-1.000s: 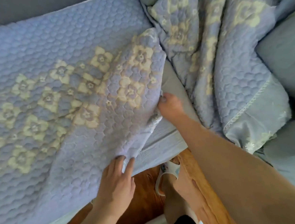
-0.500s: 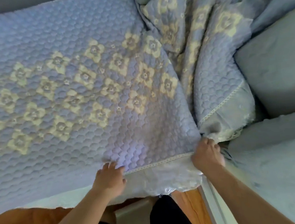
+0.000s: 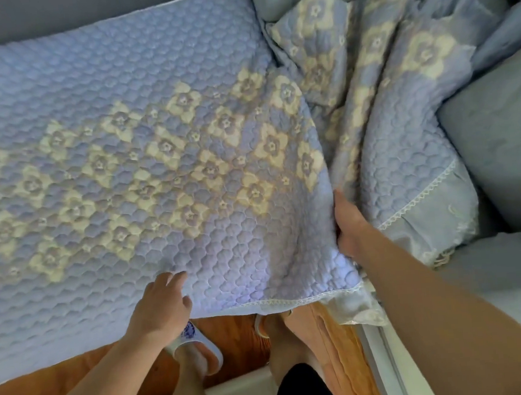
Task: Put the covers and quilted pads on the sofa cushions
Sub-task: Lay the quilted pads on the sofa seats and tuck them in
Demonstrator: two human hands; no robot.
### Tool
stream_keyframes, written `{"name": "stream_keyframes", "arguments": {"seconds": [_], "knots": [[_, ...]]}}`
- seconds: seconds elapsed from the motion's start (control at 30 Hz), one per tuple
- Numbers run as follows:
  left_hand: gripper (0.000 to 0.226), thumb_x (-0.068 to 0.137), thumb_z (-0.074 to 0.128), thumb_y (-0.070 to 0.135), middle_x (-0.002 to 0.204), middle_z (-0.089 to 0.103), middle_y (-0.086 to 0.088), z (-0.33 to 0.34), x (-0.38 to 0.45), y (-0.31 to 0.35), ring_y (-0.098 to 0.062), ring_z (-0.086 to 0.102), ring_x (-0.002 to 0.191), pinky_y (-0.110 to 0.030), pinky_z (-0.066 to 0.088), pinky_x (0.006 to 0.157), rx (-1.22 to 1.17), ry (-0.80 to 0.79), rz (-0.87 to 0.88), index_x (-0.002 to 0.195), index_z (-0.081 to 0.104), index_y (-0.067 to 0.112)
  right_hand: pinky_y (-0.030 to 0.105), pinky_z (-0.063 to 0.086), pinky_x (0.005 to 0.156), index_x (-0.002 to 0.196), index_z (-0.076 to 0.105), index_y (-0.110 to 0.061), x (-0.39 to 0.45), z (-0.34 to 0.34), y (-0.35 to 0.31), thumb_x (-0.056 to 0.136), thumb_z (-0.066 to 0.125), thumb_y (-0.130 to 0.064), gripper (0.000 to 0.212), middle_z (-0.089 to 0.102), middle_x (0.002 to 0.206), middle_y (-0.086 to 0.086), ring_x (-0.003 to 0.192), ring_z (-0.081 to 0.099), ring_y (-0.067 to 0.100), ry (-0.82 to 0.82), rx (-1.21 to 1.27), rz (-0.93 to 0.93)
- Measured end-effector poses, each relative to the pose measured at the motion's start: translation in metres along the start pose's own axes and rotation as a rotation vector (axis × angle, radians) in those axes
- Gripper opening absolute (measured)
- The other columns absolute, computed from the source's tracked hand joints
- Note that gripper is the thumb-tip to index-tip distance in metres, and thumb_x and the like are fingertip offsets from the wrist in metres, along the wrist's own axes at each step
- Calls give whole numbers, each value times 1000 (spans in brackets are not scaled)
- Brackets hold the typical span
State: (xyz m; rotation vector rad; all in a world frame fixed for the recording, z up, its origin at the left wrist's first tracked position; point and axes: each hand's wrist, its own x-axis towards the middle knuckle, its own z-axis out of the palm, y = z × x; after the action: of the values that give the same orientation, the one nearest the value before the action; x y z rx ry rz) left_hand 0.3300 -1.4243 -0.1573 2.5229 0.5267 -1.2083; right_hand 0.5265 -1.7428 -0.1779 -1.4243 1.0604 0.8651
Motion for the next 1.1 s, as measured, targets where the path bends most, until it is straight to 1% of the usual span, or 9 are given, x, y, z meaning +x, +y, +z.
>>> {"name": "stream_keyframes", "arguments": {"seconds": [0.1, 0.3, 0.43, 0.53, 0.67, 0.73, 0.83, 0.97, 1.1], "knots": [[68, 102, 47, 30, 166, 9, -1, -8, 11, 7, -27, 21, 149, -42, 36, 114, -24, 1, -3, 160, 11, 33, 45, 53, 98, 130, 63, -20, 1, 10, 12, 92, 49, -62, 58, 71, 115, 6, 106, 66, 26, -24, -141, -14], [74, 101, 50, 34, 168, -10, 3, -6, 48, 21, -27, 7, 154, -46, 32, 118, 28, -130, 21, 158, 5, 45, 39, 44, 104, 155, -4, -45, -11, 63, 21, 73, 74, -57, 113, 37, 152, 7, 129, 51, 30, -116, -576, -233], [73, 101, 49, 35, 167, -16, 1, -11, 61, 27, -33, 28, 149, -50, 40, 112, 24, -239, -49, 158, 4, 44, 41, 50, 97, 156, 9, -39, -2, 60, 24, 86, 67, -39, 91, 63, 124, 6, 114, 62, 29, 65, -552, -315], [72, 102, 46, 31, 166, -19, 0, -19, 65, 28, -35, 42, 141, -46, 46, 106, 21, -285, -52, 158, 2, 44, 38, 50, 76, 151, 31, -36, -13, 45, 29, 98, 52, -23, 59, 64, 107, 10, 94, 61, 33, 263, -759, -642], [79, 102, 49, 32, 164, -27, 3, -14, 60, 20, -31, 13, 153, -48, 38, 114, 58, -300, -21, 157, -6, 45, 40, 51, 66, 135, 56, -22, -14, -16, 29, 90, 51, -4, 49, 59, 105, 12, 88, 62, 35, 568, -1368, -818], [81, 102, 49, 31, 164, -28, 3, -8, 52, 19, -29, -2, 155, -50, 29, 119, 88, -274, -22, 156, -10, 45, 44, 56, 80, 133, 55, -19, -12, -38, 11, 97, 45, -13, 37, 51, 121, 12, 106, 59, 35, 513, -1678, -483], [79, 102, 47, 30, 165, -25, 3, -7, 47, 24, -28, -6, 155, -50, 25, 121, 80, -231, -28, 157, -8, 44, 49, 46, 101, 139, 50, -15, -17, -21, -22, 100, 44, -23, 40, 30, 146, 13, 134, 36, 36, 409, -1622, -200], [73, 101, 47, 29, 167, -16, 3, -19, 48, 25, -28, 4, 154, -47, 28, 120, 4, -213, -24, 158, 5, 43, 47, 36, 108, 138, 47, -10, -31, 53, -26, 97, 50, -26, 44, 26, 149, 13, 134, 29, 36, 472, -1578, -659], [55, 101, 45, 35, 166, 16, -1, -39, 47, -1, -26, 27, 146, -43, 39, 113, -94, -69, 44, 154, 30, 36, 44, 37, 109, 142, 35, -11, -48, 136, -12, 94, 49, -17, 51, 30, 147, 13, 133, 33, 35, 295, -1562, -703]]}}
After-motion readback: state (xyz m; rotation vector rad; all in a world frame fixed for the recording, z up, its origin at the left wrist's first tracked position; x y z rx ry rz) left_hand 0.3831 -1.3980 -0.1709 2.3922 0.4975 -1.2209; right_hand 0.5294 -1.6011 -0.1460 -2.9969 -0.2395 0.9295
